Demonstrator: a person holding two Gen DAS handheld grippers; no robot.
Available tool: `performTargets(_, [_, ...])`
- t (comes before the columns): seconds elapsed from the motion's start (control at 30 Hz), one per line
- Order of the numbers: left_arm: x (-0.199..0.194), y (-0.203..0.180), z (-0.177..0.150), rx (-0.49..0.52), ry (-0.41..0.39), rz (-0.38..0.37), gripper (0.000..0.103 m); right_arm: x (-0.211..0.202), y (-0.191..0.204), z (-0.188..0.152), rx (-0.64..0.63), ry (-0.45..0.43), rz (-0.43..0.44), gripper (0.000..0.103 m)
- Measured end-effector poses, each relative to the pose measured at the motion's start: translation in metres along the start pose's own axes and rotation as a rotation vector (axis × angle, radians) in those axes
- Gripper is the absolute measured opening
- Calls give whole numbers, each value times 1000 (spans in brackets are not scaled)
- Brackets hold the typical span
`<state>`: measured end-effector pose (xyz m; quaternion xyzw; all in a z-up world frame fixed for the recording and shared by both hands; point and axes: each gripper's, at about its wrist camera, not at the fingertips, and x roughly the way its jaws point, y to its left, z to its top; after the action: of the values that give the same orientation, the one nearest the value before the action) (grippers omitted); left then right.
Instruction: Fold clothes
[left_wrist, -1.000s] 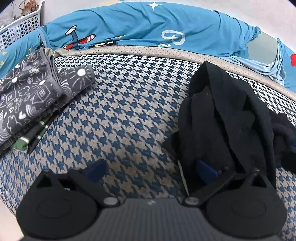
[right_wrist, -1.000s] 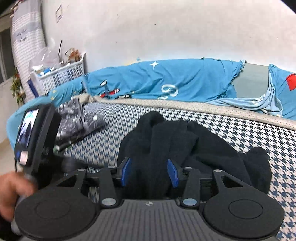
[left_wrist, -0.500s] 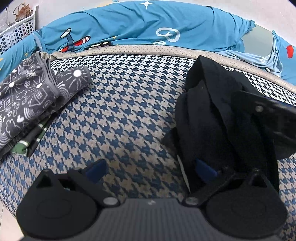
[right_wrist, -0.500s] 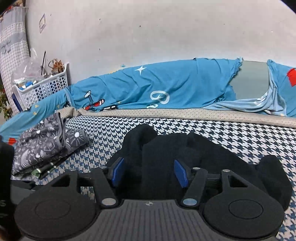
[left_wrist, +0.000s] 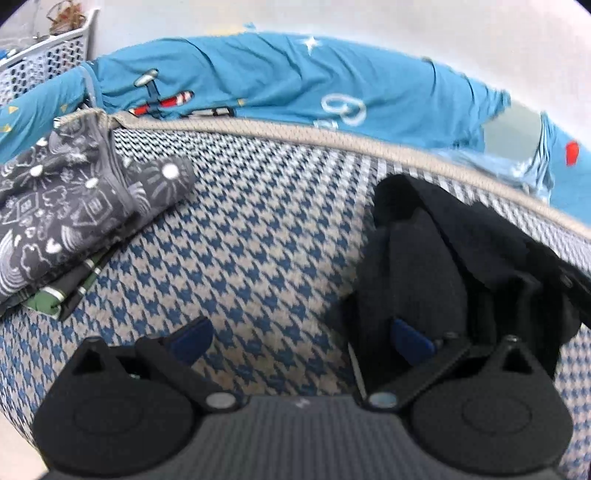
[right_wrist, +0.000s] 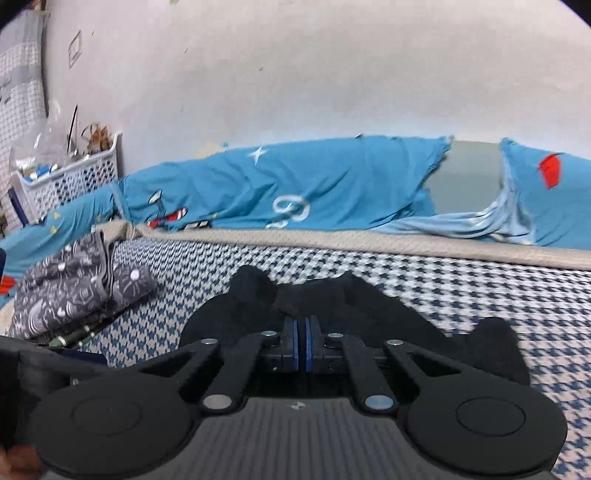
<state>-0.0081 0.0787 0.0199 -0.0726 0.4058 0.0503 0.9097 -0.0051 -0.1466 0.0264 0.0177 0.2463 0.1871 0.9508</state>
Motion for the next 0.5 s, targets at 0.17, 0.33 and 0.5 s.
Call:
performTargets(0.17, [-8,3,5,-31,-49,-22,103,-28,-14,2,-1,-9,-66,6])
performTargets(0.33, [-10,-4,5,-32,-72,-39,103,-52,-29,-6,-26,6,-125,6])
performTargets(0.5, [-13,-15,3,-25,-94,-71,103,-70,-48,-19,-33,60,-170,5])
